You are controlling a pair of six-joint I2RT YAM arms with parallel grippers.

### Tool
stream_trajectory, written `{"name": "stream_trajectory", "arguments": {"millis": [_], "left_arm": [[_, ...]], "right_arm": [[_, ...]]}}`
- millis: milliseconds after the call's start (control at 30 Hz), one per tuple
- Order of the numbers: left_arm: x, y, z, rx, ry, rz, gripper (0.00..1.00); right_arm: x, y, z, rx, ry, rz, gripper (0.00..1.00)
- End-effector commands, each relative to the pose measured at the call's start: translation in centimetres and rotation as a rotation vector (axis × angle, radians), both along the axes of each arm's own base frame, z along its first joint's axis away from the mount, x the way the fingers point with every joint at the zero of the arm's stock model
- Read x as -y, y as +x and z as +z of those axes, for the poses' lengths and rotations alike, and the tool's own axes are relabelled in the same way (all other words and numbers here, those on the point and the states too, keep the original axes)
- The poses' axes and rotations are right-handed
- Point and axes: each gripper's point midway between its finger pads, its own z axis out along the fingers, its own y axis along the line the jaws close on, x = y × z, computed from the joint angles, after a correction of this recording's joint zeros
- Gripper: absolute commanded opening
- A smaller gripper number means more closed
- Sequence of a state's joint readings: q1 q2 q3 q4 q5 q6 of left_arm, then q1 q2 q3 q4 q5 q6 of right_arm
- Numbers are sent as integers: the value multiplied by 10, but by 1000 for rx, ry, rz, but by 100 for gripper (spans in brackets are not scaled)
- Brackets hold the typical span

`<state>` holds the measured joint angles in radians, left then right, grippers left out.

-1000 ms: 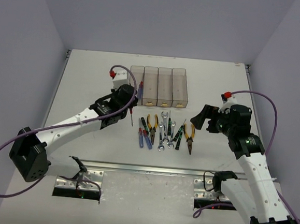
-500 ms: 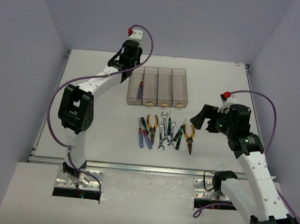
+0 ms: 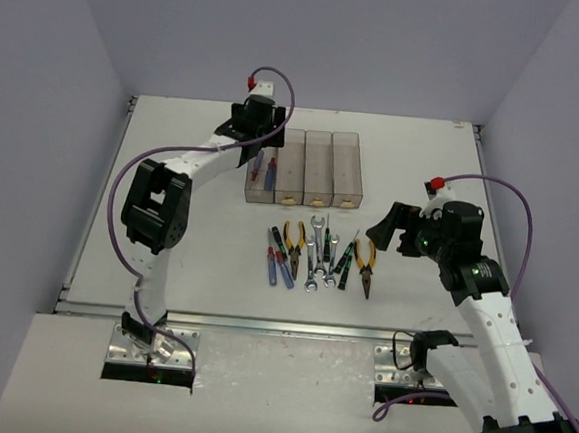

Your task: Sort the tools into containers

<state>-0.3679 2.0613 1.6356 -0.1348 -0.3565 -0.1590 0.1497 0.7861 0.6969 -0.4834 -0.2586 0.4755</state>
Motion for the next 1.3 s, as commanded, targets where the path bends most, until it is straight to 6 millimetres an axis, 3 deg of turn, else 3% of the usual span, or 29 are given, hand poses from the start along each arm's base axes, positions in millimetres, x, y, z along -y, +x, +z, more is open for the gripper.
{"name": "stream_trajectory", "arguments": {"millis": [0,67,167,200,267,300,367,433,533,567,633,900,1067,1267], "left_arm": [[-6,-7,58,97,-97,89,100],[-9,-20,67,73,-166,145,100],[1,-65,61,-41,-273,154,100],[2,-93,30,-130,-274,184,100],[21,-137,19,-143,-239,166,100],[20,-157,-4,-173,-198,174,100],[53,-200,-17,-206,-189,90,100],[56,-226,-37,-247,-177,81,97],[54,-266,-61,-289,-198,93,85],[58,-269,-59,-275,-244,88,82],[60,-284,-72,-307,-267,59,71],[72,-300,-104,-376,-239,52,61],[77,-307,-113,-394,-235,41,60],[69,-313,-132,-420,-188,65,32]], "right_arm": [[-2,6,5,31,15,4,99],[-2,7,6,32,16,4,99],[-2,7,5,33,14,2,99],[-2,7,5,34,13,1,99],[-2,7,5,35,15,2,99],[-3,7,5,33,20,8,99],[-5,6,5,30,25,17,99],[-5,5,4,28,26,17,99],[-4,5,2,26,22,13,99],[-3,4,2,29,19,7,99],[-2,6,4,35,18,3,99],[-3,5,0,20,16,7,99],[-3,6,0,18,15,7,99],[-3,5,1,21,14,8,99]]}}
